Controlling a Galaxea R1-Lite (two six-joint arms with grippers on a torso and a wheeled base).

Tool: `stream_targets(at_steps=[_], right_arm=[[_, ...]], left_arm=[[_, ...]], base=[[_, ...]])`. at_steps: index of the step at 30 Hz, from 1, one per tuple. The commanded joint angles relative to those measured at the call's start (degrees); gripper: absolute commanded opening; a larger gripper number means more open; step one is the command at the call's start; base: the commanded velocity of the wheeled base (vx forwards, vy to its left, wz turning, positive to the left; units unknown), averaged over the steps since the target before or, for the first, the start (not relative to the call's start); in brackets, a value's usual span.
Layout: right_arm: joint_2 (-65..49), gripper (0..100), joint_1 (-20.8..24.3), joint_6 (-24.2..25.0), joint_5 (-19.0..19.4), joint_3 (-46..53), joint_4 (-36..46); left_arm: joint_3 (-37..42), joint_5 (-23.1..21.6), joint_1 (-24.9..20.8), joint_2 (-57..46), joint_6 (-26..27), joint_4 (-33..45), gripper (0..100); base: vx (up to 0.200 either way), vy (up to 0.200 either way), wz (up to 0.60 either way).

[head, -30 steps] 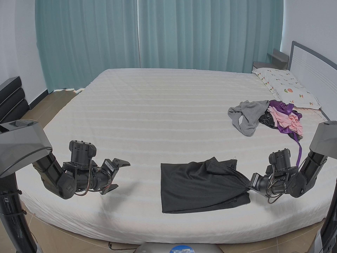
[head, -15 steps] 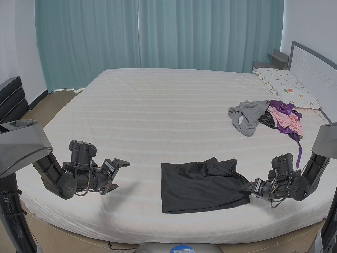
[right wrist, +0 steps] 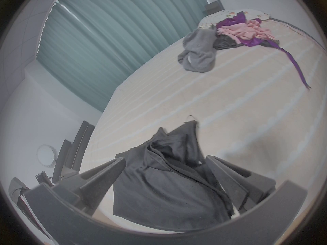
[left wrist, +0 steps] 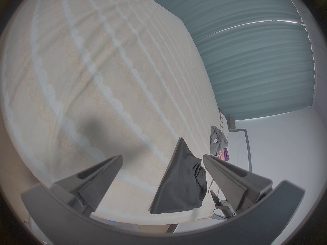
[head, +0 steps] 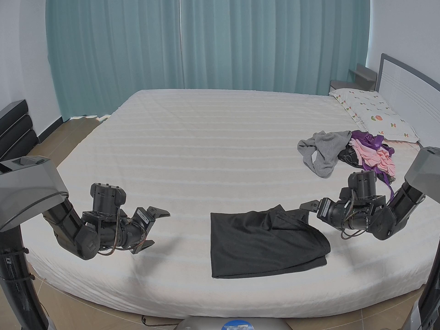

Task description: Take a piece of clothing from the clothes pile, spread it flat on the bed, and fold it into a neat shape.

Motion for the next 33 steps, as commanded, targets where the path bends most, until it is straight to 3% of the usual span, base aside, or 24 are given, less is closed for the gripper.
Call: stream_targets(at_steps=[1, 7, 18, 19, 26, 33], right_arm=[[5.47, 100, 4.52, -1.37, 0.08, -7.95, 3.79], [11.63, 100, 6.54, -2.52, 0.17, -17.53, 8.63], [16.28, 100, 7.06, -2.6, -0.01, -24.83, 12.06], [16.64, 0, 7.06, -2.87, -0.01, -25.36, 12.23], [17.51, 0, 6.36, -6.03, -1.07, -25.36, 12.67], [16.37, 0, 4.43, -5.5, -3.09, -25.0, 11.97]], left_arm=[[-0.02, 0.05, 0.0, 0.13, -0.02, 0.0, 100], [0.06, 0.05, 0.0, 0.13, 0.07, 0.0, 100], [0.06, 0.05, -0.17, 0.13, 0.51, 0.0, 100], [0.06, 0.05, -0.17, 0.22, 0.86, 0.09, 100], [0.06, 0.05, -0.17, 0.4, 0.95, 0.0, 100], [0.06, 0.05, -0.26, 0.48, 0.95, 0.0, 100]], base=[[0.0, 0.0, 0.0], [0.0, 0.0, 0.0], [0.0, 0.0, 0.0], [0.0, 0.0, 0.0], [0.0, 0.0, 0.0], [0.0, 0.0, 0.0]])
